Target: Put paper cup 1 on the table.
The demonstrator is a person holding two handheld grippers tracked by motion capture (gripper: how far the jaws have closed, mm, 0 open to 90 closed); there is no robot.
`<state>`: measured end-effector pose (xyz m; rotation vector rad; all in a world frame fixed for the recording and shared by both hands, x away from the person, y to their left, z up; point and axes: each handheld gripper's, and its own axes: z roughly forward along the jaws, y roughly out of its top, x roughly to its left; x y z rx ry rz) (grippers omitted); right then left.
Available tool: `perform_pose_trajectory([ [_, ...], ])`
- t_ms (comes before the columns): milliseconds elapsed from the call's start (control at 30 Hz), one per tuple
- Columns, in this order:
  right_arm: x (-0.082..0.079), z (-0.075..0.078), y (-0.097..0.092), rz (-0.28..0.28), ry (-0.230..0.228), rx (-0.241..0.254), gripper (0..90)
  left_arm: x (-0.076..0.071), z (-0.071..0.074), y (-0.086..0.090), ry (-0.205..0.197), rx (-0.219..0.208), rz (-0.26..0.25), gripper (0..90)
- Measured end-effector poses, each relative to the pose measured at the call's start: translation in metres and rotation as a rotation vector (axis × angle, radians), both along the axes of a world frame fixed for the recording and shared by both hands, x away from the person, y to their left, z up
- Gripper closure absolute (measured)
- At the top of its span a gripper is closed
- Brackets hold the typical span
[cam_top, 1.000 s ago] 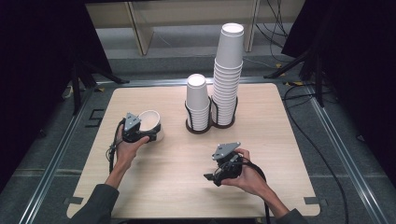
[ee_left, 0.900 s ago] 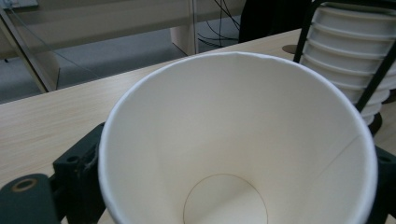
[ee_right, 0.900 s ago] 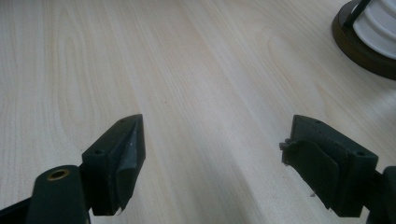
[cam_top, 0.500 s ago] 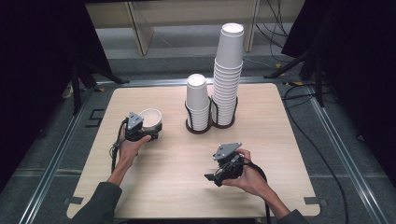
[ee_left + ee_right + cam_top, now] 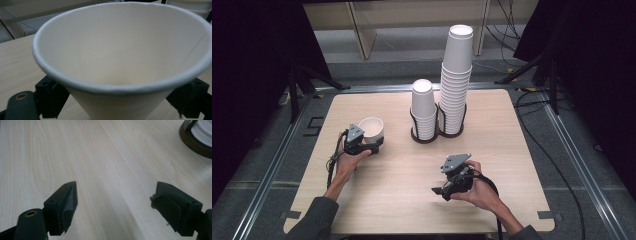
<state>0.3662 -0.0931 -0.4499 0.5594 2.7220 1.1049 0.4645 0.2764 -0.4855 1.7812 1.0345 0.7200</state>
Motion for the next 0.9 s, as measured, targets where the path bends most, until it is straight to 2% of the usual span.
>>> perform_pose_trajectory([
  [67, 0.0, -0.001, 0.0, -0.001, 0.004, -0.001, 20.0, -0.003, -0.002, 0.003, -0.001, 0.014, 0.003, 14.2],
  [133, 0.0, -0.001, -0.001, 0.001, 0.006, 0.0, 20.0, -0.004, -0.004, 0.005, 0.018, 0.031, 0.001, 14.3],
  [200, 0.0, -0.001, -0.001, -0.002, 0.006, 0.0, 20.0, -0.006, -0.005, 0.007, 0.028, 0.029, 0.002, 14.4],
  [300, -0.001, 0.0, -0.002, -0.001, 0.009, 0.008, 20.1, -0.011, -0.002, 0.01, 0.021, 0.036, 0.003, 14.4],
  [400, 0.0, 0.001, -0.003, -0.005, 0.01, 0.013, 20.1, -0.018, 0.002, 0.012, 0.028, 0.015, 0.01, 14.4],
  [433, 0.0, 0.001, -0.004, -0.018, 0.006, 0.02, 20.0, -0.02, 0.004, 0.012, 0.034, 0.021, 0.006, 14.4],
  [500, 0.001, 0.003, -0.006, -0.022, 0.002, 0.026, 20.0, -0.026, 0.007, 0.012, 0.019, 0.032, 0.0, 14.4],
  [633, 0.003, 0.007, -0.011, -0.054, -0.01, 0.047, 20.0, -0.038, 0.011, 0.013, -0.003, 0.023, 0.011, 14.4],
  [667, 0.004, 0.008, -0.012, -0.059, -0.013, 0.051, 19.9, -0.043, 0.013, 0.014, 0.002, 0.026, 0.018, 14.5],
  [733, 0.004, 0.01, -0.016, -0.088, -0.029, 0.059, 19.8, -0.051, 0.016, 0.015, -0.011, -0.005, 0.036, 14.4],
  [900, 0.009, 0.014, -0.025, -0.15, -0.044, 0.092, 19.3, -0.072, 0.024, 0.015, -0.032, -0.008, 0.045, 14.4],
])
